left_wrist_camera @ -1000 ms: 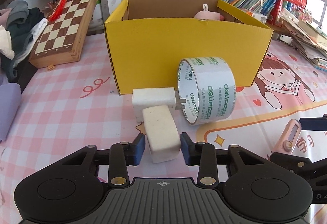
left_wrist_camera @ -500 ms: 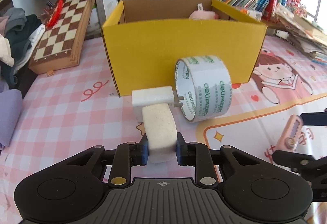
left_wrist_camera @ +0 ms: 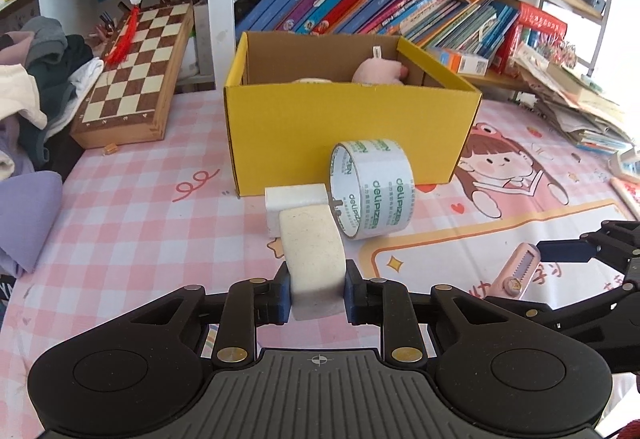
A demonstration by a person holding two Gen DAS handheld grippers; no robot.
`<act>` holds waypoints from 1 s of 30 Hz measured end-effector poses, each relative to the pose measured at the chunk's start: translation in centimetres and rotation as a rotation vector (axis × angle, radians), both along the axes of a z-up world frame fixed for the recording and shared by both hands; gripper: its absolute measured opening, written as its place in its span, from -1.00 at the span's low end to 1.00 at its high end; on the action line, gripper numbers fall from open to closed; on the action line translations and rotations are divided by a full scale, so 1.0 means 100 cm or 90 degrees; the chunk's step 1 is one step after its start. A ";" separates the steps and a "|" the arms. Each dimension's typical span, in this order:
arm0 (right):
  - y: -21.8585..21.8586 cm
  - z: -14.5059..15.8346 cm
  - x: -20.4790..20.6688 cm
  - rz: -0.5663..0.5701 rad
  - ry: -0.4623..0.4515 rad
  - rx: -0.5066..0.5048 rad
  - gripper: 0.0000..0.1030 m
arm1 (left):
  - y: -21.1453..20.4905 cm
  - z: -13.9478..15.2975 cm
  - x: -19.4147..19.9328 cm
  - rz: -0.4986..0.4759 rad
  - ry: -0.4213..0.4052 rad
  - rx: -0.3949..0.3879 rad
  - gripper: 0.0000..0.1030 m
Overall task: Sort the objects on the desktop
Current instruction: 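Grasp the white block with the left gripper while the right gripper holds the cutter, then carry the block with the left gripper while the right gripper carries the cutter over the box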
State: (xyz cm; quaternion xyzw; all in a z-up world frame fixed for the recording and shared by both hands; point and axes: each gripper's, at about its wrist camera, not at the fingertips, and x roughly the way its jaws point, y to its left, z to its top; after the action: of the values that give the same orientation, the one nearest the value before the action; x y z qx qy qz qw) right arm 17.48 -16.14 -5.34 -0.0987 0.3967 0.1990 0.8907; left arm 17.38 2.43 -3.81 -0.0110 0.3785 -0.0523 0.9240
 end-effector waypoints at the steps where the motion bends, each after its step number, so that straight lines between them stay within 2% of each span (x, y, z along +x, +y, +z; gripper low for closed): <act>1: -0.001 0.001 -0.001 -0.005 0.003 0.003 0.48 | 0.001 0.002 -0.002 -0.002 -0.003 -0.002 -0.55; 16: -0.004 0.010 -0.019 -0.028 0.037 0.017 0.48 | 0.004 0.016 -0.024 -0.040 -0.010 0.003 -0.55; 30: -0.011 0.033 -0.026 -0.009 0.054 -0.012 0.48 | 0.008 0.038 -0.031 -0.070 -0.032 0.007 -0.55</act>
State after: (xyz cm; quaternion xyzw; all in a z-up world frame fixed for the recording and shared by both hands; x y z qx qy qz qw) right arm 14.91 -17.22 -2.06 -0.0958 0.4367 0.1929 0.8735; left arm 14.32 3.25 -0.05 0.0165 0.3553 -0.1011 0.9291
